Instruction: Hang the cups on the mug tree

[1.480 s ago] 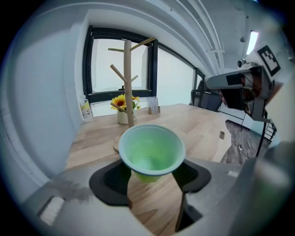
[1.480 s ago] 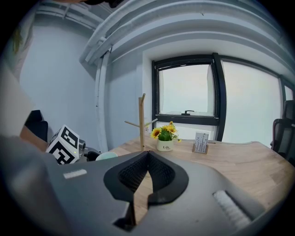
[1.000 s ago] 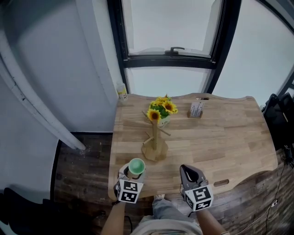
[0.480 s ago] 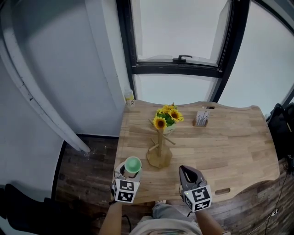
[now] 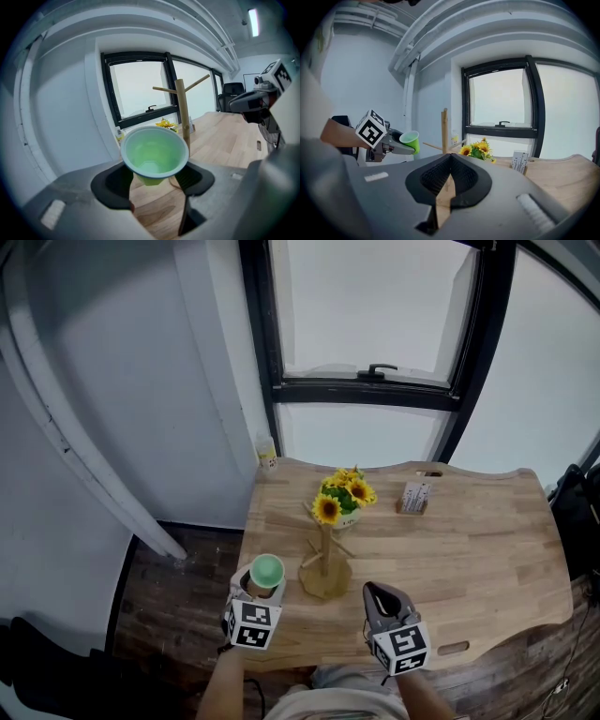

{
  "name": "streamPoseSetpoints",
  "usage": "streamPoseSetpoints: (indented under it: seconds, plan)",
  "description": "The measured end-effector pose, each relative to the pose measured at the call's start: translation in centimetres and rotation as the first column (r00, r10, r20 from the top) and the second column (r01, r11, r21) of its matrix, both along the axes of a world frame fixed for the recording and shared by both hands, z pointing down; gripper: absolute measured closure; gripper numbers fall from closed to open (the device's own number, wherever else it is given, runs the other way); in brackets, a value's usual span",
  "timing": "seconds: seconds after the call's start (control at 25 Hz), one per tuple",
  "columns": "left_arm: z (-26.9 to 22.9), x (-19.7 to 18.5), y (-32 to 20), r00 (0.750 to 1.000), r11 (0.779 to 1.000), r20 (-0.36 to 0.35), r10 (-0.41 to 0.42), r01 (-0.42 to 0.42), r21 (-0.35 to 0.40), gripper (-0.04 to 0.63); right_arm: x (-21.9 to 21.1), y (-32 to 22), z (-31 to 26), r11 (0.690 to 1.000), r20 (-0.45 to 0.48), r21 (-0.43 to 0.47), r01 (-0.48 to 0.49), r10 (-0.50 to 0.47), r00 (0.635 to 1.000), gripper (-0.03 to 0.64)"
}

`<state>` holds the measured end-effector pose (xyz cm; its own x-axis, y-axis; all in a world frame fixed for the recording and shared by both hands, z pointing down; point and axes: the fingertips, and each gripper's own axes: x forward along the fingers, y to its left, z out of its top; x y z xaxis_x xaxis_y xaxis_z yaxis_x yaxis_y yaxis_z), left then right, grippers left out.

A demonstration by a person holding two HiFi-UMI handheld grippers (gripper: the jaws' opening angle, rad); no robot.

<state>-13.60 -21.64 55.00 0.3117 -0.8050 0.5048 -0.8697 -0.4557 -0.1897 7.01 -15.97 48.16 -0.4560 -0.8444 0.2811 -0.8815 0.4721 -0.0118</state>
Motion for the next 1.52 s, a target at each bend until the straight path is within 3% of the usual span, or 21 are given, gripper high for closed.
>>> streamPoseSetpoints:
  seconds: [0.48, 0.8, 1.0, 1.32, 1.52]
  plan:
    - [-5.2, 0.8, -6.5, 0.995, 0.994, 0.1, 0.017, -0.028, 0.109, 0.307, 1.2, -3.0, -0.6, 1.0, 0.021, 0.008, 0.005, -0.005, 1.0, 0.617]
    - [-7.0, 1.1, -9.4, 0.975, 0.988, 0.222, 0.02, -0.053, 0.142, 0.307, 1.1, -4.4, -0.9, 1.0, 0.04, 0.009, 0.01, -0.011, 0.999, 0.617]
    - [-8.4, 1.9, -11.0, 0.928, 0.973, 0.369, 0.041, -0.121, 0.197, 0.307, 0.8, -4.8, -0.4, 1.0, 0.047, 0.001, 0.013, -0.013, 0.999, 0.617]
    - [-10.4, 3.9, -11.9, 0.814, 0.927, 0.579, 0.049, -0.253, 0.276, 0.307, 0.7, -5.5, -0.1, 1.0, 0.047, -0.001, 0.008, -0.008, 0.999, 0.617]
    - [-11.5, 4.4, -11.9, 0.748, 0.897, 0.663, 0.028, -0.311, 0.313, 0.306, 0.8, -5.9, 0.2, 1.0, 0.047, -0.006, -0.001, 0.001, 0.999, 0.617]
